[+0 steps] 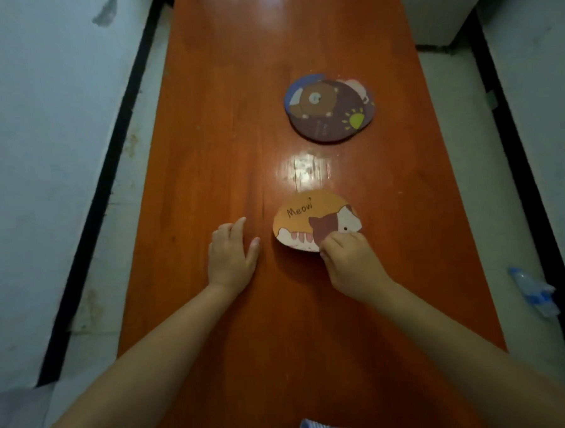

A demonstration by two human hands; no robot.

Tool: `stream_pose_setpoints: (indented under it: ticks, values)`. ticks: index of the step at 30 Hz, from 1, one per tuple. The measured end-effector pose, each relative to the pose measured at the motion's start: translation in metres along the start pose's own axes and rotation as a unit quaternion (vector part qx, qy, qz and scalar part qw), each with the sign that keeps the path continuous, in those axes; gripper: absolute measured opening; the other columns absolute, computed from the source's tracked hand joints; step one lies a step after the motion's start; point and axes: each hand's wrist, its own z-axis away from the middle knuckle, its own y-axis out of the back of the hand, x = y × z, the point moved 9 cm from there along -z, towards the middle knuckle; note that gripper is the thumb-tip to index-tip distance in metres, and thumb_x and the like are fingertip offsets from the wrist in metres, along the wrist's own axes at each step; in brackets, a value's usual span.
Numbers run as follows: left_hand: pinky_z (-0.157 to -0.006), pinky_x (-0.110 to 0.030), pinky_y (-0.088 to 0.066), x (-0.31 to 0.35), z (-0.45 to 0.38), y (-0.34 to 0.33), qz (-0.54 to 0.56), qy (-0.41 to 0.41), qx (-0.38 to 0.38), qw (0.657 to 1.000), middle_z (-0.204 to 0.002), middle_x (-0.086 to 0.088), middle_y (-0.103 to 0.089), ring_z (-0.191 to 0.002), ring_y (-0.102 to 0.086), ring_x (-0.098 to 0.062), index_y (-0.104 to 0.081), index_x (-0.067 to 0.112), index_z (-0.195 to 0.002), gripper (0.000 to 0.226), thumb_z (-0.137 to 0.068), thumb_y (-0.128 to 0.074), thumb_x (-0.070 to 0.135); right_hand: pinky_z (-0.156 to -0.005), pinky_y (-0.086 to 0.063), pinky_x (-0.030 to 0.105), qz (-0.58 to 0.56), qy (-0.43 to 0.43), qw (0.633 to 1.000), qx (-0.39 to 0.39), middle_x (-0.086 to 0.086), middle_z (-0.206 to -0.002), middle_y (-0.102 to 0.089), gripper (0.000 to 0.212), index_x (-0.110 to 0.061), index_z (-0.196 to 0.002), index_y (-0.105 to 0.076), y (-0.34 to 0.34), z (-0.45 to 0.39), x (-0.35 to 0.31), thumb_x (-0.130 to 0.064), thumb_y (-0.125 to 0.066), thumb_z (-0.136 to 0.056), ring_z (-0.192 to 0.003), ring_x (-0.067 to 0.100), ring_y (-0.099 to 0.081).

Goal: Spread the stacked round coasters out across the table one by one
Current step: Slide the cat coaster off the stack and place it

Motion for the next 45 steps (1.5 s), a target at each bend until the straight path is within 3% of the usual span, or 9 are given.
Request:
stream_pose_setpoints:
  ticks: [7,13,16,20,24,28,30,40,45]
  values:
    - [-0.080,-0.036,-0.053,-0.019,0.100,-0.020,0.088,0.026,-0.196,0.976,-0.103,-0.009,-0.065,-0.093,-0.062,-0.025,-0.052,0.009,-0.124,0.036,-0.093,-0.048,0.027,-0.079,-0.056,0.043,-0.040,-0.067,0.994,-0.082,0.012,-0.080,-0.072,0.010,-0.003,-0.082,-0.069,-0.046,0.102,-0.075,-0.003,-0.074,-0.074,-0.077,0.026,-0.068]
    - [-0.083,-0.039,-0.052,-0.028,0.114,-0.026,0.208,0.209,-0.167,0.941,-0.103,-0.008,-0.061,-0.098,-0.060,-0.027,-0.041,0.005,-0.134,0.050,-0.089,-0.056,0.020,-0.098,-0.042,0.039,-0.083,-0.424,0.901,-0.019,0.014,-0.130,-0.053,0.045,-0.004,-0.127,-0.049,-0.034,0.120,0.013,-0.025,-0.060,-0.088,-0.121,0.030,-0.046]
    - [-0.072,-0.033,-0.047,-0.024,0.111,-0.029,0.212,0.260,-0.132,0.933,-0.118,-0.014,-0.060,-0.093,-0.056,-0.023,-0.047,0.004,-0.130,0.047,-0.085,-0.058,0.013,-0.087,-0.048,0.038,-0.206,-0.533,0.820,-0.035,0.017,-0.129,-0.054,0.055,-0.002,-0.133,-0.042,-0.049,0.117,0.036,-0.020,-0.062,-0.086,-0.117,0.032,-0.052]
    - [-0.077,-0.036,-0.052,-0.020,0.106,-0.034,0.238,0.267,-0.101,0.928,-0.113,-0.017,-0.065,-0.087,-0.057,-0.024,-0.060,0.003,-0.113,0.030,-0.084,-0.057,0.008,-0.066,-0.044,0.035,-0.262,-0.577,0.774,-0.005,0.014,-0.088,-0.061,0.024,0.005,-0.099,-0.065,-0.053,0.122,0.047,-0.012,-0.065,-0.082,-0.080,0.028,-0.057]
    - [-0.075,-0.030,-0.046,-0.005,0.108,-0.033,0.216,0.220,-0.118,0.944,-0.116,-0.012,-0.064,-0.100,-0.058,-0.026,-0.060,0.005,-0.116,0.030,-0.088,-0.055,0.012,-0.061,-0.043,0.039,-0.275,-0.564,0.779,0.007,0.010,-0.071,-0.054,0.012,0.003,-0.076,-0.065,-0.038,0.138,0.054,-0.009,-0.066,-0.081,-0.070,0.022,-0.049]
    - [-0.051,-0.024,-0.039,0.000,0.130,-0.042,0.172,0.189,-0.153,0.955,-0.092,-0.011,-0.060,-0.071,-0.049,-0.017,-0.062,0.009,-0.085,0.009,-0.088,-0.053,0.009,-0.060,-0.030,0.033,-0.276,-0.562,0.780,-0.011,0.005,-0.056,-0.038,0.041,-0.014,-0.049,-0.039,-0.036,0.165,0.055,-0.006,-0.066,-0.080,-0.055,0.019,-0.035]
    - [-0.058,-0.027,-0.041,-0.004,0.140,-0.044,0.153,0.192,-0.151,0.958,-0.088,-0.009,-0.058,-0.073,-0.050,-0.018,-0.061,0.008,-0.082,0.009,-0.088,-0.054,0.008,-0.064,-0.029,0.034,-0.252,-0.561,0.788,-0.035,0.003,-0.055,-0.039,0.043,-0.016,-0.049,-0.038,-0.043,0.172,0.054,-0.009,-0.064,-0.082,-0.056,0.020,-0.037]
    - [-0.068,-0.027,-0.043,-0.006,0.146,-0.034,0.112,0.155,-0.087,0.978,-0.104,-0.011,-0.062,-0.089,-0.055,-0.021,-0.057,0.003,-0.111,0.025,-0.088,-0.057,0.012,-0.090,-0.042,0.043,-0.069,-0.462,0.883,-0.041,0.007,-0.085,-0.057,0.019,-0.006,-0.088,-0.060,-0.042,0.165,0.039,-0.026,-0.059,-0.089,-0.088,0.027,-0.058]
    - [-0.080,-0.029,-0.048,-0.025,0.129,-0.005,0.014,0.061,-0.076,0.995,-0.117,-0.007,-0.058,-0.105,-0.055,-0.021,-0.055,0.011,-0.117,0.031,-0.091,-0.051,0.026,-0.100,-0.038,0.048,0.061,-0.456,0.888,-0.023,0.017,-0.134,-0.048,0.050,-0.006,-0.129,-0.044,-0.028,0.148,0.011,-0.025,-0.061,-0.086,-0.124,0.032,-0.043]
